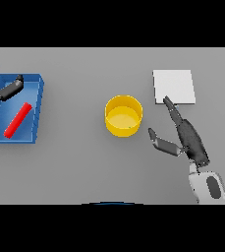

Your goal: Pick up the red beaker and tilt it to pour out 1 green nut into yellow bowl. Pick up the yellow bowl and place it on the metallic measuring scale.

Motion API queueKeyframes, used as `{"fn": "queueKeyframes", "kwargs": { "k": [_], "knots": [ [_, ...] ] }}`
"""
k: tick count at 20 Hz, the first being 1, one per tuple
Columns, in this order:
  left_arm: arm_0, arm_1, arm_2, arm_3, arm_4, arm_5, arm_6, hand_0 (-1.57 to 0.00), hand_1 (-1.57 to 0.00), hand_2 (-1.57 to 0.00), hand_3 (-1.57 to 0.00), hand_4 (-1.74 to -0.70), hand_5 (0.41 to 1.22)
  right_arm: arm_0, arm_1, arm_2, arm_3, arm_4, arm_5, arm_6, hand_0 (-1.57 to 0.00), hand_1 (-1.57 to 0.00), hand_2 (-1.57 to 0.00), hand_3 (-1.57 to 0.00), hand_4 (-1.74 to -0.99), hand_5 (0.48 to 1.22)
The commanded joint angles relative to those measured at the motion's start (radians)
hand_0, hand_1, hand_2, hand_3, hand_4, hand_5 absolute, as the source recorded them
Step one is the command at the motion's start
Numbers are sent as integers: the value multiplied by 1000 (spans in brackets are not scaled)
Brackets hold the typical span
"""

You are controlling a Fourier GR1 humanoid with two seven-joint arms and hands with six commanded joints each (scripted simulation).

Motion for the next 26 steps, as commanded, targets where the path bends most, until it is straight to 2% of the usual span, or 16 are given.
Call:
{"fn": "queueKeyframes", "kwargs": {
  "k": [1,4,6,8,9,12,15,19,24,26],
  "knots": [
    [-11,-8,-1,9,-4,3,4,-12,-10,-10,-9,-786,704,-22,-21,13,11,19,20,7,1,1,1,1,-1234,707],
    [-11,-14,0,17,1,1,-3,-6,-5,-5,-4,-794,710,-129,-96,63,33,118,73,70,1,1,1,1,-1278,683],
    [-7,-5,0,4,1,-3,-11,-3,-3,-3,-2,-795,708,-169,-144,122,59,210,95,42,1,1,1,1,-1279,671],
    [-13,-3,0,4,3,-5,6,-2,-1,-1,-1,-793,712,-238,-182,170,83,277,136,40,1,1,1,1,-1276,668],
    [-18,-9,-3,8,2,-9,1,-1,-1,-1,-1,-793,716,-263,-199,189,102,299,153,21,1,1,1,1,-1276,666],
    [-13,-1,-1,-6,5,-3,2,0,0,0,0,-797,722,-366,-199,234,165,328,208,16,1,1,1,1,-1271,658],
    [-18,-8,-5,10,3,-10,6,0,1,1,1,-799,721,-420,-202,271,213,342,249,-26,1,1,1,1,-1274,662],
    [-15,-3,-5,15,0,-14,-10,1,1,1,1,-796,716,-500,-203,319,284,370,307,-45,1,1,1,1,-1261,685],
    [-37,-11,-5,21,-1,-16,6,1,1,1,1,-795,729,-566,-164,366,402,387,333,-85,1,1,1,1,-1243,682],
    [-39,-11,-6,25,0,-27,-3,1,1,1,1,-796,733,-587,-159,383,445,401,345,-85,1,1,1,1,-1260,679]
  ]
}}
